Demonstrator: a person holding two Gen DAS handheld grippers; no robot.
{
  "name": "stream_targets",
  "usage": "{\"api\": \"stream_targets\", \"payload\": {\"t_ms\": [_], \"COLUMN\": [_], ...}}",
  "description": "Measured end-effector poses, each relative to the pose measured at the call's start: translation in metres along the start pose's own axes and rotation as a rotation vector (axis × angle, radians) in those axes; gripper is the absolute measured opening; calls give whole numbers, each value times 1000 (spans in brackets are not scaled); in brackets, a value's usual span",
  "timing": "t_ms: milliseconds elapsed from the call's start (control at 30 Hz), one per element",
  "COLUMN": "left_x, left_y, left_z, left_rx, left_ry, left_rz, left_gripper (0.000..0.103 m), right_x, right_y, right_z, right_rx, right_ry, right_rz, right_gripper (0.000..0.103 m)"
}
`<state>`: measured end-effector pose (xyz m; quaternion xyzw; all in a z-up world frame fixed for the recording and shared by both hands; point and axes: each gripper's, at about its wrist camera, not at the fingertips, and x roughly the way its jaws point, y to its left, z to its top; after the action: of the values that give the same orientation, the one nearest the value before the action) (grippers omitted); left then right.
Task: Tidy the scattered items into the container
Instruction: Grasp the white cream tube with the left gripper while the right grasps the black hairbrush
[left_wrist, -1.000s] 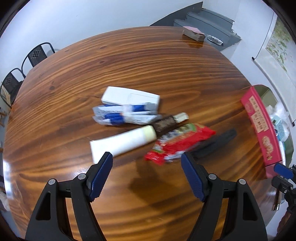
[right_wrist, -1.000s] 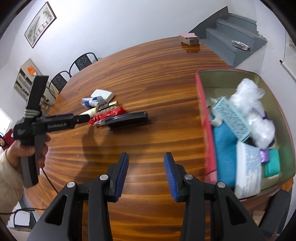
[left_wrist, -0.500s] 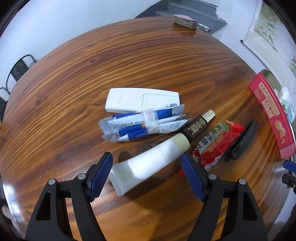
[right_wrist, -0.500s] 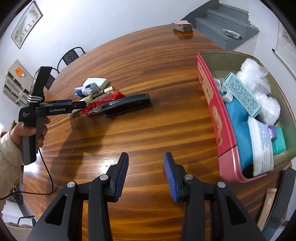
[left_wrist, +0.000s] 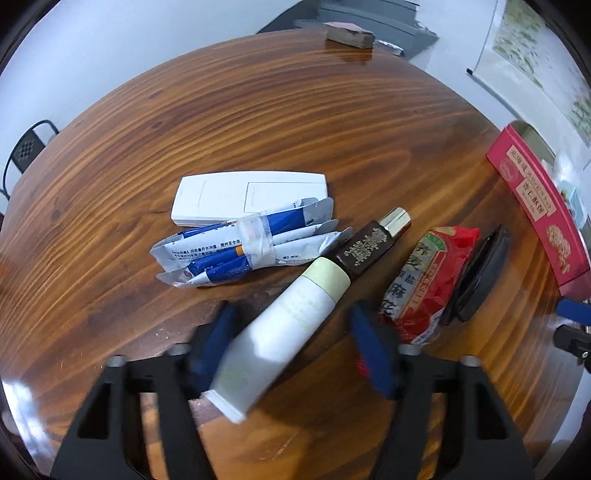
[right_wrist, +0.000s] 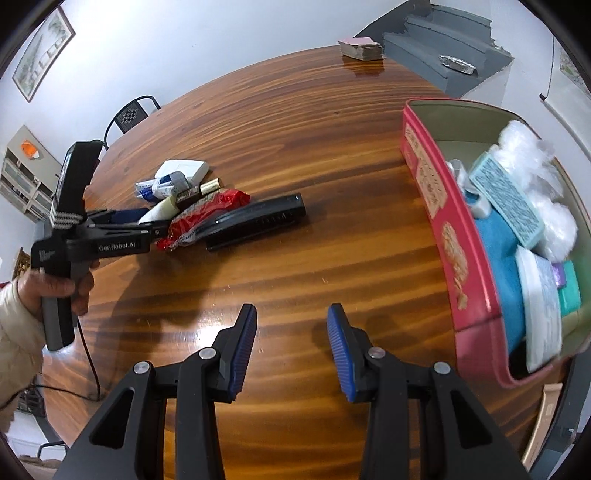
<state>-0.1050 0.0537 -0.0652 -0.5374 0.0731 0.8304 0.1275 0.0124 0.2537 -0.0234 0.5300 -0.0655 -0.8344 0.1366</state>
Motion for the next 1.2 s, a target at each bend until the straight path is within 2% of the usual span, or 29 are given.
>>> {"api": "stream_targets", "payload": {"t_ms": [67, 200, 333, 433, 767, 900, 1067, 1200], "left_x": [-3, -9, -13, -17, -24, -27, -27, -29], "left_y": [-1, -6, -17, -20, -15, -18, -19, -20], "left_z": [-2, -13, -24, -33, -46, -48, -49, -52], "left_rx": [-28, -106, -116, -145, -214, -216, -220, -225], "left_ry": [8, 29, 40, 43, 45, 45, 49, 53], "left_rz": [-8, -45, -61, -60, -62, -62, -62, -61], "left_gripper": [28, 28, 28, 28, 28, 28, 28, 28], "right_x": [4, 14, 30, 39, 70, 78, 78, 79], "right_y": [1, 5, 5, 5, 14, 26, 33, 34], "right_z": [5, 16, 31, 42, 71, 73, 75, 78], "right_rx": [8, 8, 55, 88, 124, 64, 27, -17], "right_ry": [9, 21, 56, 59, 83, 82, 60, 46], "right_rz": [24, 60, 136, 161, 130, 72, 49, -17], "right_gripper": [44, 44, 44, 44, 44, 72, 73, 73]}}
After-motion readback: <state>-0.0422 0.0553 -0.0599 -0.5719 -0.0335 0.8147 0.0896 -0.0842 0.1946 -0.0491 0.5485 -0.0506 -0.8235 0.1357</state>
